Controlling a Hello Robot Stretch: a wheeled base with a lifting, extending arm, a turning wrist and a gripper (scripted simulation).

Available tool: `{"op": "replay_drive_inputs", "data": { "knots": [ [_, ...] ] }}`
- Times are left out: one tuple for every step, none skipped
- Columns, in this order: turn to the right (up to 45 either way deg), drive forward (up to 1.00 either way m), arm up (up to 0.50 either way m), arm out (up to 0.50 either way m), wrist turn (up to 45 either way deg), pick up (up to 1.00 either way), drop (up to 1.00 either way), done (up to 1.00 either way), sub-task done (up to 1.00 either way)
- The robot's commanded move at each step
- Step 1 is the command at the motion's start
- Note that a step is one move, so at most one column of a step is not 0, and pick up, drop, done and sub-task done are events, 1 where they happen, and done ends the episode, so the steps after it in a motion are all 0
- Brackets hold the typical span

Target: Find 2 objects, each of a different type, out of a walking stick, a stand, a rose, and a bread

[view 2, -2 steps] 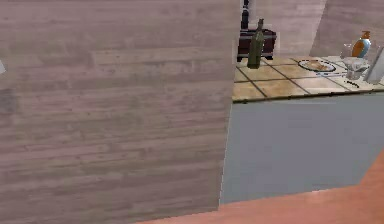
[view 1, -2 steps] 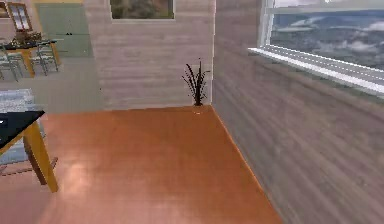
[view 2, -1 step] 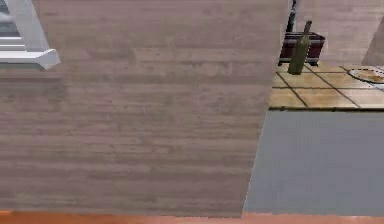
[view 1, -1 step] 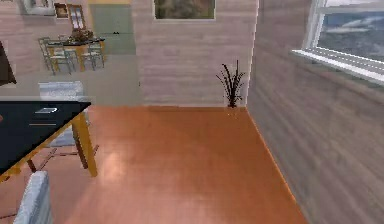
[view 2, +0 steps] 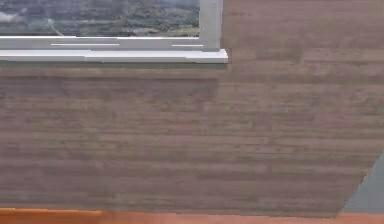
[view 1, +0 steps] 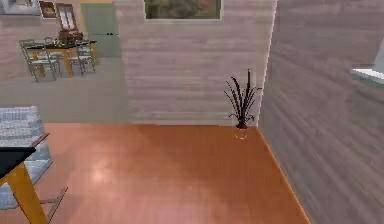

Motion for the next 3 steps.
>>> {"op": "replay_drive_inputs", "data": {
  "knots": [
    [-42.0,0.0,0.0,0.0,0.0,0.0,0.0,0.0,0.0],
    [0.0,0.55,0.0,0.0,0.0,0.0,0.0,0.0,0.0],
    [-36.0,0.0,0.0,0.0,0.0,0.0,0.0,0.0,0.0]
  ]
}}
